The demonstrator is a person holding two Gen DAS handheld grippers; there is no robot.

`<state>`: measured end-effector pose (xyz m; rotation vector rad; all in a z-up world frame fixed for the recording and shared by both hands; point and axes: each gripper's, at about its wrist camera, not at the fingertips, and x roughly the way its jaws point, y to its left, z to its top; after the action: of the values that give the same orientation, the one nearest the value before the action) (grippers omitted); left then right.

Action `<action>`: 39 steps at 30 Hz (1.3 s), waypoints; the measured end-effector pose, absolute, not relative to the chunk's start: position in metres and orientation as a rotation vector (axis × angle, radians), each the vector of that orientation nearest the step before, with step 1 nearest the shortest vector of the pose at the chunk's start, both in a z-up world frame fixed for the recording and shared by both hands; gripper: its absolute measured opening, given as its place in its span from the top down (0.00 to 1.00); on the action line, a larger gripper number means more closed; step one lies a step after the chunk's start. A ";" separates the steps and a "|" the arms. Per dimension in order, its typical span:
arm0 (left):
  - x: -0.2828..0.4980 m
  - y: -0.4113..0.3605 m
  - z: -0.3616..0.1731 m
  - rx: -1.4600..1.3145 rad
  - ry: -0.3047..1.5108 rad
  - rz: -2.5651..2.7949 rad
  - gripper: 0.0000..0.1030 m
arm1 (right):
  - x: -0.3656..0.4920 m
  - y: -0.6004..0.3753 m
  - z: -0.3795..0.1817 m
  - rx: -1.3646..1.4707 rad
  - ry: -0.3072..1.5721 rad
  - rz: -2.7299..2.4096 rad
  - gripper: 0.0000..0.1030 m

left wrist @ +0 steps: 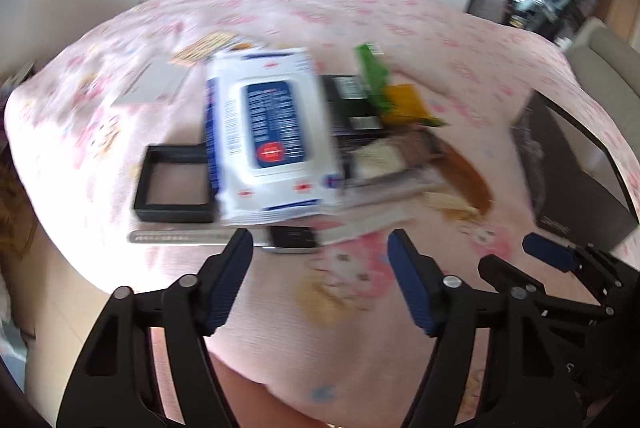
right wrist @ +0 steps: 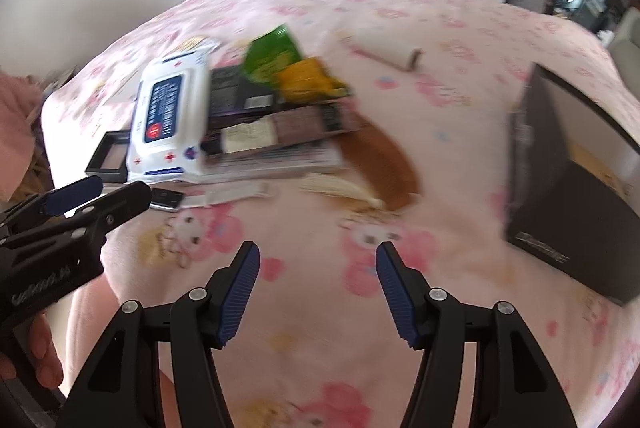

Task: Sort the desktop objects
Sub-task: 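Move the left tool toward the pile of items beside the wet wipes, then close the left gripper on the white watch strap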

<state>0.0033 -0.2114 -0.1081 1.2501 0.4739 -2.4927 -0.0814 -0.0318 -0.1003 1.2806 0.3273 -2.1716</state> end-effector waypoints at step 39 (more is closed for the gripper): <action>0.013 -0.282 -0.170 1.260 0.753 -2.302 0.55 | -0.134 -0.163 -0.182 1.486 0.251 -2.089 0.44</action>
<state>0.0132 -0.2823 -0.1697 1.2604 0.7526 -2.3023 -0.1345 -0.1631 -0.1823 1.4856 0.2505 -2.0887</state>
